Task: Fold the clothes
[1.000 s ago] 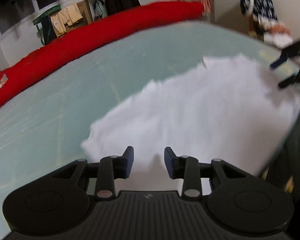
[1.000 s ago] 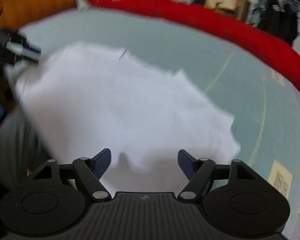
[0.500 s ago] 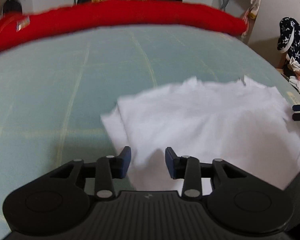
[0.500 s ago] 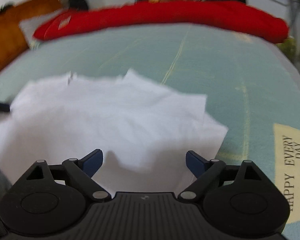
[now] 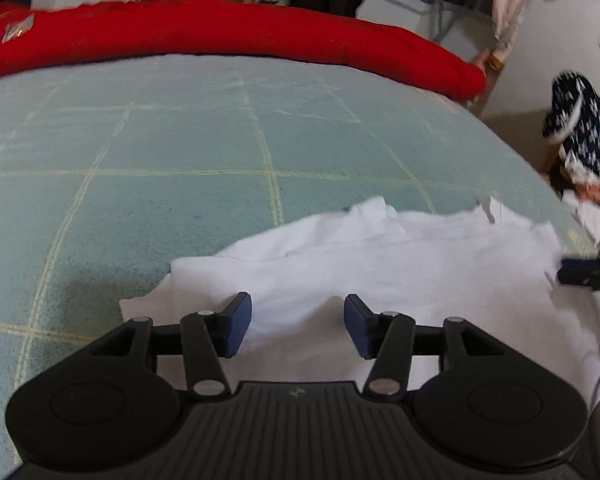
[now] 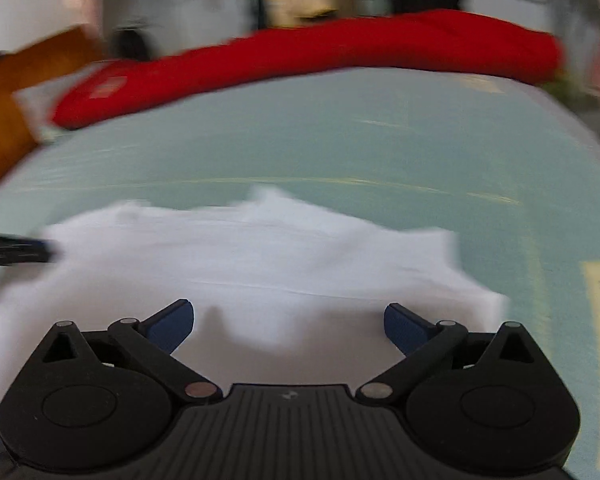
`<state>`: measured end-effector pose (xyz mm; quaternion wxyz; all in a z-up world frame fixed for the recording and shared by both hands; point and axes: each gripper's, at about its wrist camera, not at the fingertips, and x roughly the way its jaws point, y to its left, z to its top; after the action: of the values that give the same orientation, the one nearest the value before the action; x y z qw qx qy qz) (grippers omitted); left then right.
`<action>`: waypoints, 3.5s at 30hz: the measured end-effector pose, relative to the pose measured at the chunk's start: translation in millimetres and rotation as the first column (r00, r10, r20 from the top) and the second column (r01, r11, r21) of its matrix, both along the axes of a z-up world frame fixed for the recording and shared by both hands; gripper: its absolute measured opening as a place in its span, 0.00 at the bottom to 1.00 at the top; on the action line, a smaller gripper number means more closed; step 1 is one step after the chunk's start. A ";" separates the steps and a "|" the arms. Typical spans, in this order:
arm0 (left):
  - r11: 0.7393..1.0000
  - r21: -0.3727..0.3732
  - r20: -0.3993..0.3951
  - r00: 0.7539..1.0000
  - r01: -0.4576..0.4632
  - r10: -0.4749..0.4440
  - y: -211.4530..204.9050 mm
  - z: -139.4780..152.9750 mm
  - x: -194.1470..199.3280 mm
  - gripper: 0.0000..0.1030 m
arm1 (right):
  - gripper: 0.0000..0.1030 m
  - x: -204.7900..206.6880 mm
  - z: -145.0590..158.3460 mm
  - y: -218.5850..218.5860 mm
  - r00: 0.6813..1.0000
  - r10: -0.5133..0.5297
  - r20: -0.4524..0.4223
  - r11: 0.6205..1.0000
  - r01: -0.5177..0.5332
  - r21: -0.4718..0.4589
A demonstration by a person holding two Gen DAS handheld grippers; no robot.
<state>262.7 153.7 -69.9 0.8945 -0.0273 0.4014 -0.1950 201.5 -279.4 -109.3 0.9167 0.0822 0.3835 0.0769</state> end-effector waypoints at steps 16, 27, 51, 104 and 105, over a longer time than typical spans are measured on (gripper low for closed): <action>0.997 -0.076 -0.166 0.986 0.019 -0.032 24.3 1.3 -96.8 0.67 | 1.00 -54.3 12.2 26.8 0.997 0.082 -0.001 0.971 -0.079 0.227; 0.997 -0.047 -0.052 0.997 0.061 -0.064 -0.6 32.0 -94.1 0.69 | 1.00 -78.4 16.4 44.8 0.990 0.138 0.031 0.983 -0.141 0.121; 0.993 0.083 0.040 0.995 0.087 -0.091 -49.3 19.3 -70.7 0.71 | 1.00 -75.8 19.6 62.8 0.978 0.184 0.101 0.978 -0.172 -0.116; 0.991 -0.108 -0.056 0.995 -0.082 0.077 -16.1 29.7 -84.4 0.78 | 1.00 -103.6 29.1 61.3 0.984 0.165 0.073 0.984 -0.170 0.054; 0.986 -0.119 -0.056 0.993 -0.114 0.108 -6.3 30.9 -84.3 0.78 | 1.00 -105.1 31.1 65.2 0.981 0.176 0.078 0.982 -0.180 0.054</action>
<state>178.4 147.4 -38.9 0.8904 -0.1089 0.4088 -0.1681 96.5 -214.2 -78.3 0.9165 0.0724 0.3532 0.1732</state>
